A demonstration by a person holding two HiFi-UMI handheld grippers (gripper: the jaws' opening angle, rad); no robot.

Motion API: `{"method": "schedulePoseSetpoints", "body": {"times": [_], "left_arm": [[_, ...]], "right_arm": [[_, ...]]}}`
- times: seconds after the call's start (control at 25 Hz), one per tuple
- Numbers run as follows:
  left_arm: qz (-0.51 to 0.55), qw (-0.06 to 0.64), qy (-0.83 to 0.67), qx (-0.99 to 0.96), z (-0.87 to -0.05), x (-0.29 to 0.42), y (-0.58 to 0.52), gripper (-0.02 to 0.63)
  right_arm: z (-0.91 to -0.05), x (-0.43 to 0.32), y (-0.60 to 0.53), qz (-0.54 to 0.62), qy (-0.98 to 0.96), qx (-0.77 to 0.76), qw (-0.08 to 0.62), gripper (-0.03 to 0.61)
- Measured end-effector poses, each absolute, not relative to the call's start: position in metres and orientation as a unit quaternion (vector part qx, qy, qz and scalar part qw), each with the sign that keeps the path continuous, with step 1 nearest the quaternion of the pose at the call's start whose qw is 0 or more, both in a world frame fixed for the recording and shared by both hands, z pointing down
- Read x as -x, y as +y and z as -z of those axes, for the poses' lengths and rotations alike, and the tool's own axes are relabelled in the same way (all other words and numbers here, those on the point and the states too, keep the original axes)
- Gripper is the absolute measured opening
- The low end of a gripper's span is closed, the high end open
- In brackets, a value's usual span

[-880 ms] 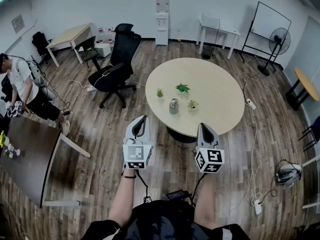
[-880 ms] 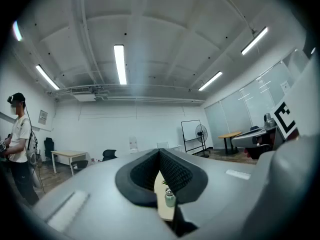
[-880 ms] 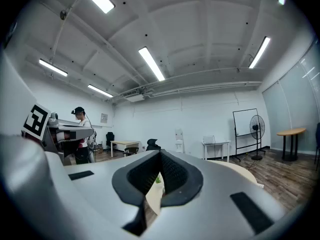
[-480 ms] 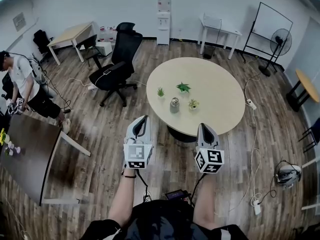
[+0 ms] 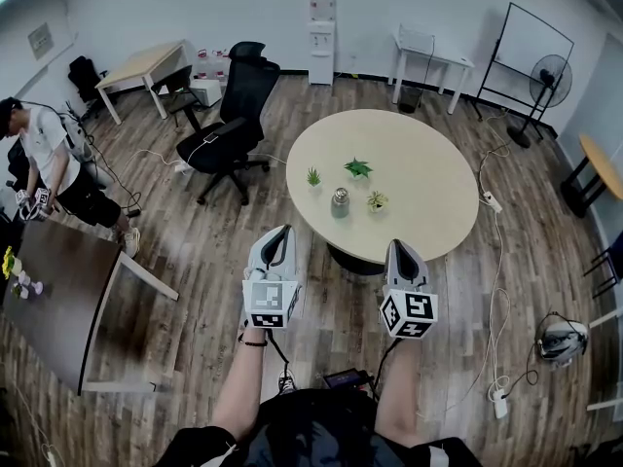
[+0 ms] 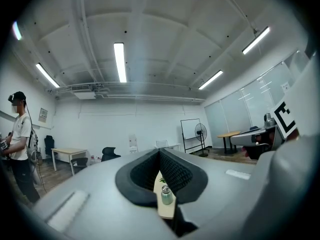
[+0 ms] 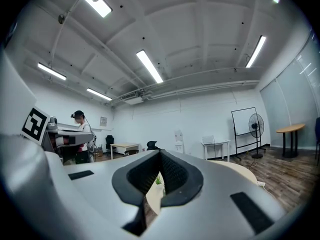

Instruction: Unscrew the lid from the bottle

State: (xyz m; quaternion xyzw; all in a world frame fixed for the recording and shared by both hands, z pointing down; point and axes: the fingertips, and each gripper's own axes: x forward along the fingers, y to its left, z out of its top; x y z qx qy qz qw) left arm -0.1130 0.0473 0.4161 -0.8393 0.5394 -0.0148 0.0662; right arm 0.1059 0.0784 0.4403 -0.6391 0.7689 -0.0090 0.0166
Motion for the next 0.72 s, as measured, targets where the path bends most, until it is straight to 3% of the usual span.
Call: {"method": "schedulePoseSetpoints", "body": {"times": [0.72], "left_arm": [[0.018,0.060,0.569,0.820,-0.429,0.077,0.021,0.002]], "right_arm": [[-0.444,-0.150,0.037,0.004,0.792,0.611,0.027,0.003]]}}
